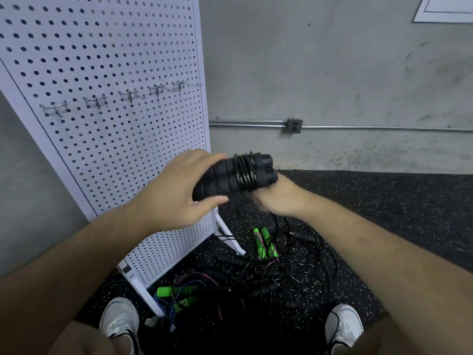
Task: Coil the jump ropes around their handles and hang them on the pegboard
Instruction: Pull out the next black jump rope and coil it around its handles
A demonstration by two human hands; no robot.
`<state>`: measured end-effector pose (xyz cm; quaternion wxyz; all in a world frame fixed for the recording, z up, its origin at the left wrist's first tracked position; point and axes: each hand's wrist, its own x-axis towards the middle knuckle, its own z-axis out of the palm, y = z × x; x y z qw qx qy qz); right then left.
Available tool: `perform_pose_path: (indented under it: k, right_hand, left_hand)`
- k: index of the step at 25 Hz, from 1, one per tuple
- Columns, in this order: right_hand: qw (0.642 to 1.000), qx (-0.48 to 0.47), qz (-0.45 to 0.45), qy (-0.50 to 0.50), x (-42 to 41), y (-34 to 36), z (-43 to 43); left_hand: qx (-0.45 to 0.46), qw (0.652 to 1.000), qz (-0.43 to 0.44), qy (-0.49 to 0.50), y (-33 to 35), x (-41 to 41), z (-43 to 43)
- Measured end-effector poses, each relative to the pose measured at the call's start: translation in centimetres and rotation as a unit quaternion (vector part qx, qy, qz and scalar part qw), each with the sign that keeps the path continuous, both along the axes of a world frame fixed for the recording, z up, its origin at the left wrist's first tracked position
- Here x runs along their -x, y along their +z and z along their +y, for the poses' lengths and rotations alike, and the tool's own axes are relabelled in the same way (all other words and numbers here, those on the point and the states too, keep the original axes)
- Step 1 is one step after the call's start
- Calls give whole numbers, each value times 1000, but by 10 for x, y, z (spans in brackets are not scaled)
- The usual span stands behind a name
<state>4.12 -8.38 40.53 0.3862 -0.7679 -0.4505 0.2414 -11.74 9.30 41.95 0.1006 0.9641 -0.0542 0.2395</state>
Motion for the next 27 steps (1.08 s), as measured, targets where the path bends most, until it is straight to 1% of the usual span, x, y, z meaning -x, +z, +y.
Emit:
perform_pose_path:
  k: [1,4,7,9,12,16,20,22,24,27]
  right_hand:
    - [1000,18,-20,8,10,-6,3]
    - [997,32,-61,32,36,-13,10]
    - [992,40,-121,22,47,-10,11]
    - [987,47,-152,17,52,-5,9]
    - [983,62,-171,22,58,4,2]
    - [958,40,-284,9,59,30,-10]
    - [911,46,-410,1,53,45,-18]
    - [895,33,-445,5,45,45,-17]
    - [893,26,-449,8,33,45,-17]
    - [911,19,-413,11,13,45,-20]
  left_hand:
    - [-9,1000,-7,14,0,-4,6]
    - [-14,997,-12,74,-6,-16,24]
    - [-21,992,14,127,-13,-22,44]
    - [-33,991,31,126,-18,-26,48]
    - [-43,992,39,112,-24,-30,45]
    - [-88,986,74,119,-29,-29,45]
    - [-98,985,112,85,-34,-28,35]
    - [-104,986,119,46,-35,-25,24]
    - [-87,987,137,6,-36,-21,13]
    - [-49,987,147,-44,-37,-11,2]
